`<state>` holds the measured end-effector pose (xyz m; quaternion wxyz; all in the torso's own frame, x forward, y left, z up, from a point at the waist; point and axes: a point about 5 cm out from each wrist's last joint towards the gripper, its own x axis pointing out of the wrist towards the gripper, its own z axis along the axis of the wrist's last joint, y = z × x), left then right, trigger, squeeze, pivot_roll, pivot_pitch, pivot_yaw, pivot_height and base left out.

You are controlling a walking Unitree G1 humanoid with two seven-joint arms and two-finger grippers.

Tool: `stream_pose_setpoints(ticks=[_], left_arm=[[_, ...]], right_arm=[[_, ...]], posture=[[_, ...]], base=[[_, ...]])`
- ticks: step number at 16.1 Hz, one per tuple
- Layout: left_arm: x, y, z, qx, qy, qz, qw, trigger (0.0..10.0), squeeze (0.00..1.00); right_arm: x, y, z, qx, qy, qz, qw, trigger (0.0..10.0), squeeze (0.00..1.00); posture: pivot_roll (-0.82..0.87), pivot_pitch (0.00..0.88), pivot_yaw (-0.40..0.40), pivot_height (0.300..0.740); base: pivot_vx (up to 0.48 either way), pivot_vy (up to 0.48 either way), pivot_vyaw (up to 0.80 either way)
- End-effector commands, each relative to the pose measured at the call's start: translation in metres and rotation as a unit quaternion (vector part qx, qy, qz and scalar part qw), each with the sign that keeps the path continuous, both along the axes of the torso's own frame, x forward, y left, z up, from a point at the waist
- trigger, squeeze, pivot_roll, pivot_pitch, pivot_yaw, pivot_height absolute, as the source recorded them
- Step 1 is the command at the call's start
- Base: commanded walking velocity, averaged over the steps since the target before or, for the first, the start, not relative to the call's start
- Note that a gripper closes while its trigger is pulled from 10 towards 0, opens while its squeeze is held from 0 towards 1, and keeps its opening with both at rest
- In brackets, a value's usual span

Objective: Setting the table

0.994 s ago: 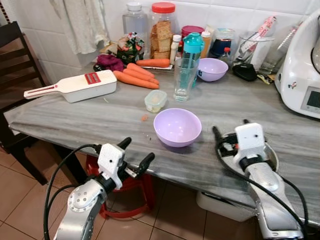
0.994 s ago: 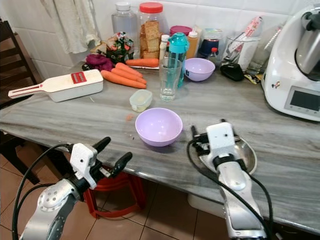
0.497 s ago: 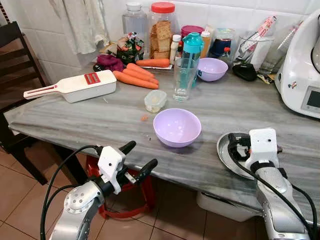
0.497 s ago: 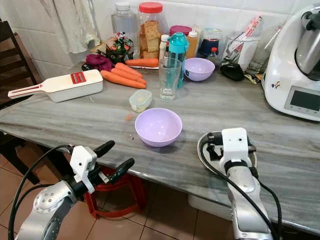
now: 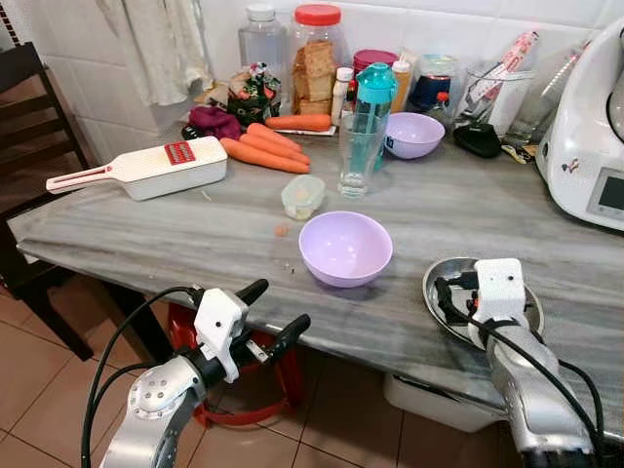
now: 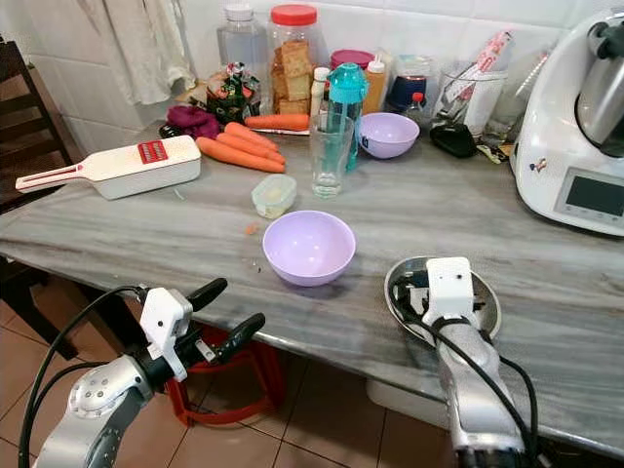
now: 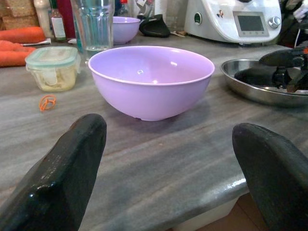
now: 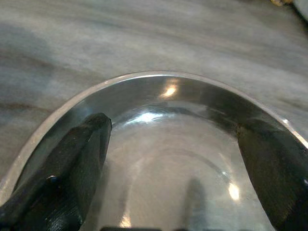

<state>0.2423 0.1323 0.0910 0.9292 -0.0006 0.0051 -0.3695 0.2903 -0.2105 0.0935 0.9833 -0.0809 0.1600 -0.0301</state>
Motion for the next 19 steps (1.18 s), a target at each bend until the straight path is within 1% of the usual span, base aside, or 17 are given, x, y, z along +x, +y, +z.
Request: stream_pose_setpoints(ticks=[1,4,6,7,8,9,10,11,13,15,19], left_arm=[[-0.003,-0.003,0.0,0.006,-0.001,-0.011,1.0,10.0,0.0],[-0.006,-0.005,0.0,0.006,0.0,-0.014,1.0,10.0,0.0],[-0.006,-0.005,0.0,0.006,0.0,-0.013,1.0,10.0,0.0],[-0.007,-0.006,0.001,0.007,-0.001,-0.013,1.0,10.0,0.0],[-0.007,-0.006,0.001,0.008,-0.001,-0.013,1.0,10.0,0.0],[-0.008,-0.006,0.001,0.008,-0.001,-0.014,1.0,10.0,0.0],[-0.008,-0.007,0.001,0.008,-0.001,-0.015,1.0,10.0,0.0],[-0.008,-0.007,0.002,0.008,-0.001,-0.015,1.0,10.0,0.0],[-0.009,-0.007,0.002,0.008,-0.001,-0.016,1.0,10.0,0.0],[-0.009,-0.007,0.001,0.009,0.0,-0.016,1.0,10.0,0.0],[-0.008,-0.008,0.0,0.01,0.001,-0.016,1.0,10.0,0.0]], right_arm=[[0.003,-0.001,0.0,0.007,0.011,0.001,1.0,10.0,0.36],[0.007,0.005,-0.002,0.023,0.021,0.013,0.999,10.0,0.35],[0.01,0.008,-0.003,0.032,0.025,0.017,0.999,10.0,0.31],[0.012,0.013,-0.003,0.042,0.03,0.026,0.998,10.0,0.26],[0.013,0.014,-0.003,0.045,0.031,0.027,0.998,10.0,0.26],[0.013,0.021,-0.005,0.064,0.04,0.036,0.996,10.0,0.14],[0.013,0.026,-0.005,0.073,0.044,0.044,0.995,10.0,0.05],[0.013,0.028,-0.006,0.076,0.046,0.047,0.995,10.0,0.05],[0.012,0.037,-0.006,0.087,0.052,0.061,0.993,10.0,0.02],[0.01,0.041,-0.006,0.091,0.053,0.067,0.992,10.0,0.0],[0.01,0.043,-0.005,0.097,0.053,0.067,0.992,10.0,0.0]], posture=[[0.0,0.0,-0.018,0.74],[0.01,0.0,-0.019,0.74],[0.01,0.0,-0.024,0.74],[0.01,0.0,-0.025,0.74],[0.01,0.0,-0.025,0.74],[0.01,0.0,-0.026,0.74],[0.01,0.0,-0.027,0.74],[0.01,0.0,-0.027,0.74],[0.01,0.0,-0.029,0.74],[0.01,0.0,-0.031,0.74],[0.01,0.0,-0.03,0.74]], base=[[0.0,0.0,0.0],[0.0,0.0,0.0],[0.0,0.0,0.0],[0.0,0.0,0.0],[0.0,0.0,0.0],[0.0,0.0,0.0],[0.0,0.0,0.0],[0.0,0.0,0.0],[0.0,0.0,0.0],[0.0,0.0,0.0],[0.0,0.0,0.0]])
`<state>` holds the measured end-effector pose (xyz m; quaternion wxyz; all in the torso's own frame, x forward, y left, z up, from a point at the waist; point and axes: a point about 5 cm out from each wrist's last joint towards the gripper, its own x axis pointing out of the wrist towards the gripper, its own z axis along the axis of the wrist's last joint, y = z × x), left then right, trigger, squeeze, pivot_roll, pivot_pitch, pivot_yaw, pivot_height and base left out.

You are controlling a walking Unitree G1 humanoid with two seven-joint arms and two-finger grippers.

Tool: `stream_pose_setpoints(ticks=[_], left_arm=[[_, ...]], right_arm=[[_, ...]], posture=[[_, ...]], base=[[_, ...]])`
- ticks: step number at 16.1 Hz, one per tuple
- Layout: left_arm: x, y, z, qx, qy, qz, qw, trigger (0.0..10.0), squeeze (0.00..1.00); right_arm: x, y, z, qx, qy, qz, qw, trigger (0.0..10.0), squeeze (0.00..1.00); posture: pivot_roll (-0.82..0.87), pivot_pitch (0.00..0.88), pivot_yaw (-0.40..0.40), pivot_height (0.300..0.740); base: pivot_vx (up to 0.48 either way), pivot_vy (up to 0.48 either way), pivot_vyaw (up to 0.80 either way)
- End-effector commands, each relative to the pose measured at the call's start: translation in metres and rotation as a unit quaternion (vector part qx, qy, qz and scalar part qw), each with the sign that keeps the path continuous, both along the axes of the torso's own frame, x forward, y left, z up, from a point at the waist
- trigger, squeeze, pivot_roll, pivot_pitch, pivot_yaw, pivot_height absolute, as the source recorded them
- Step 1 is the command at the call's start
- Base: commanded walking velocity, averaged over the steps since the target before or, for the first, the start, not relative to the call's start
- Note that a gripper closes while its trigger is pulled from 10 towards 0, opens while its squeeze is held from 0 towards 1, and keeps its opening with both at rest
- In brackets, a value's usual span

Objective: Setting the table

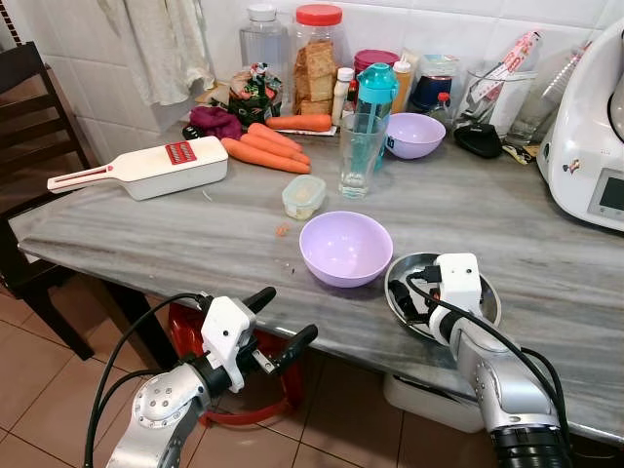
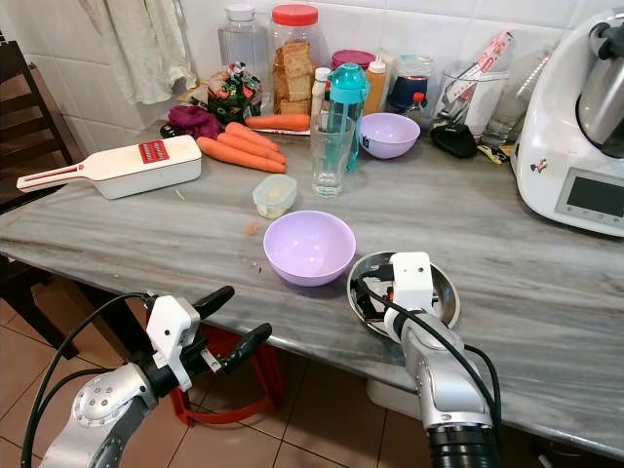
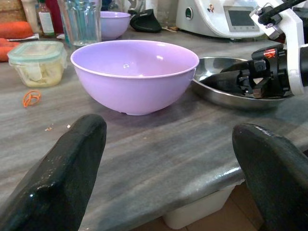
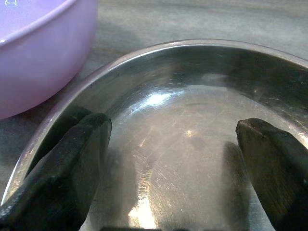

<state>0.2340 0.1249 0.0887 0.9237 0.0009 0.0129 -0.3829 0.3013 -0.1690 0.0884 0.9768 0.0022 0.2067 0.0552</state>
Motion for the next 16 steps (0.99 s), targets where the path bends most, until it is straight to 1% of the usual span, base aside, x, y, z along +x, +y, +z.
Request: stream_pose_setpoints(ticks=[1,3,6,7,10,11,13,14,15,16], left_arm=[[0.0,-0.001,0.002,0.005,-0.005,-0.002,1.0,10.0,0.0],[0.0,-0.002,0.002,0.006,-0.005,-0.002,1.0,10.0,0.0],[-0.001,-0.002,0.001,0.006,-0.005,-0.003,1.0,10.0,0.0],[-0.001,-0.001,0.001,0.007,-0.004,-0.002,1.0,10.0,0.0],[0.0,-0.001,0.001,0.006,-0.003,-0.001,1.0,10.0,0.0],[0.001,0.0,0.001,0.007,-0.003,-0.002,1.0,10.0,0.0],[0.003,0.001,0.0,0.007,-0.004,-0.001,1.0,10.0,0.0],[0.003,0.001,0.0,0.007,-0.004,-0.001,1.0,10.0,0.0],[0.004,0.002,0.0,0.007,-0.005,0.0,1.0,10.0,0.0],[0.004,0.003,0.0,0.007,-0.006,0.002,1.0,10.0,0.0]], right_arm=[[-0.001,0.002,0.001,0.002,0.001,0.0,1.0,10.0,0.0],[-0.001,0.003,0.002,0.004,-0.004,0.004,1.0,10.0,0.0],[-0.002,0.004,0.01,0.007,-0.026,0.002,1.0,10.0,0.0],[-0.004,0.002,0.017,0.002,-0.05,-0.006,0.999,10.0,0.0],[-0.01,0.001,0.026,-0.021,-0.081,-0.005,0.996,10.0,0.0],[-0.014,-0.001,0.029,-0.028,-0.096,-0.018,0.995,10.0,0.0],[-0.019,-0.003,0.034,-0.029,-0.119,-0.035,0.992,10.0,0.0],[-0.019,-0.003,0.034,-0.029,-0.119,-0.035,0.992,10.0,0.0],[-0.023,-0.002,0.039,-0.022,-0.145,-0.04,0.988,10.0,0.0],[-0.025,-0.002,0.042,-0.02,-0.16,-0.041,0.986,10.0,0.0]], posture=[[0.01,0.0,-0.028,0.74],[0.01,0.0,-0.027,0.74],[0.01,0.0,-0.03,0.74],[0.01,0.0,-0.03,0.74],[0.01,0.0,-0.027,0.74],[0.0,0.0,-0.022,0.74],[0.0,0.0,-0.017,0.74],[0.0,0.0,-0.017,0.74],[-0.01,0.0,-0.013,0.74],[-0.01,0.0,-0.009,0.74]], base=[[0.0,0.0,0.0],[0.0,0.0,0.0],[0.0,0.0,0.0],[0.0,0.0,0.0],[0.0,0.0,0.0],[0.0,0.0,0.0],[0.0,0.0,0.0],[0.0,0.0,0.0],[0.0,0.0,0.0],[0.0,0.0,0.0]])
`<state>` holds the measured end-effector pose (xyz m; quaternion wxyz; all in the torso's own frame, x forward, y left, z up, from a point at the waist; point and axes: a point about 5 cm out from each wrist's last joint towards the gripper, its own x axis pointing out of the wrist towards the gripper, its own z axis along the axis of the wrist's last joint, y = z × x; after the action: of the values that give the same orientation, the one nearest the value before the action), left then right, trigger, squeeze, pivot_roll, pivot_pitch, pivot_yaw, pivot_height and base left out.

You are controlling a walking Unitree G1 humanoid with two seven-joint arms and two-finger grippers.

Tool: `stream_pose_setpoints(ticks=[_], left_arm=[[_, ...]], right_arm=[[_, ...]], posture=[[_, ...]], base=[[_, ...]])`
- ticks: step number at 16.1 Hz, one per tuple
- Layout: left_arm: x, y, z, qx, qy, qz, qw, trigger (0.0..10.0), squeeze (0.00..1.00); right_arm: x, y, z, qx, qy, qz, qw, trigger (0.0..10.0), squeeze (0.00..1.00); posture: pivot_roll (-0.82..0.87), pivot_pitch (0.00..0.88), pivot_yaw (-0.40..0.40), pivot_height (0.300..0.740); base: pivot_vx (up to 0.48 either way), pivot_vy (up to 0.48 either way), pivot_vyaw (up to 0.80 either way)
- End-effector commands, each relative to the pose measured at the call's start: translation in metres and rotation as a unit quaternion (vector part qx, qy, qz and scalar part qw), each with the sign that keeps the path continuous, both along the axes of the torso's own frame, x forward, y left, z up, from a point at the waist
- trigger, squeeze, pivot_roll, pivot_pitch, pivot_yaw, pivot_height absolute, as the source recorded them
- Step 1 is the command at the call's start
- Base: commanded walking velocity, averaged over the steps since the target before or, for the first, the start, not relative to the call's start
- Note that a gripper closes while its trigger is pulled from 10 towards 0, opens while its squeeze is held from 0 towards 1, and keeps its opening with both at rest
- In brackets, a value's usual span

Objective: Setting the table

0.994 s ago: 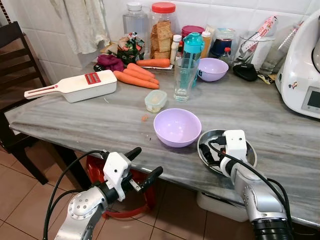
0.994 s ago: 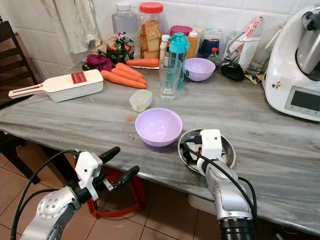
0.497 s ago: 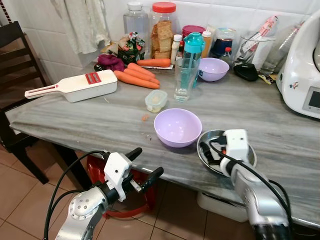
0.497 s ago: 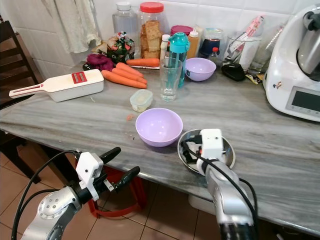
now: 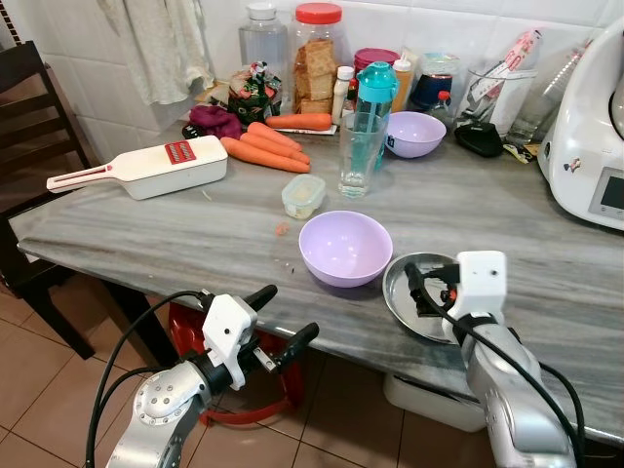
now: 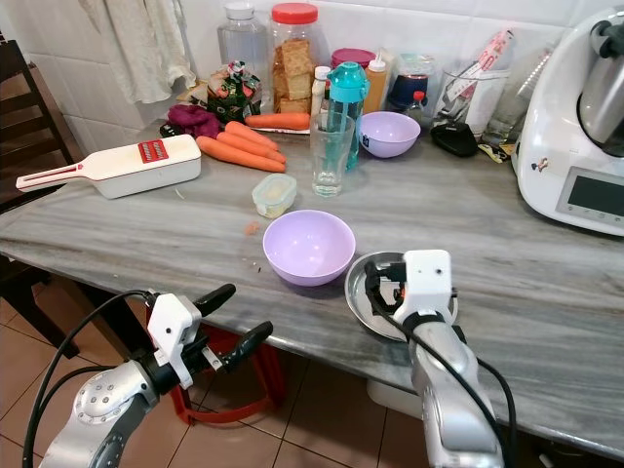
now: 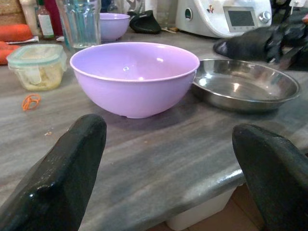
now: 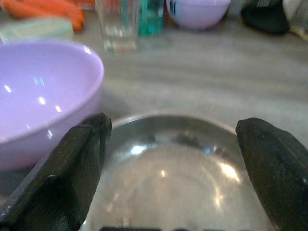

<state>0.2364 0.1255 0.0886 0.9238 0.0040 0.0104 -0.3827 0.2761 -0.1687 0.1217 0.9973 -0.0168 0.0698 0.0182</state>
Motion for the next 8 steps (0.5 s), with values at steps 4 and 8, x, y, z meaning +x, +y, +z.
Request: stream_pose_setpoints(ticks=[4,8], left_arm=[[0.003,0.007,0.001,-0.006,-0.003,0.024,1.0,10.0,0.0],[0.013,0.033,0.002,-0.022,-0.002,0.168,0.986,10.0,0.0]], right_arm=[[-0.018,-0.008,0.016,-0.004,-0.077,-0.024,0.997,10.0,0.0],[-0.037,-0.011,0.003,-0.009,-0.071,-0.035,0.997,10.0,0.0]], posture=[[0.0,0.0,-0.011,0.74],[0.0,0.0,-0.01,0.74]], base=[[0.0,0.0,0.0],[0.0,0.0,0.0]])
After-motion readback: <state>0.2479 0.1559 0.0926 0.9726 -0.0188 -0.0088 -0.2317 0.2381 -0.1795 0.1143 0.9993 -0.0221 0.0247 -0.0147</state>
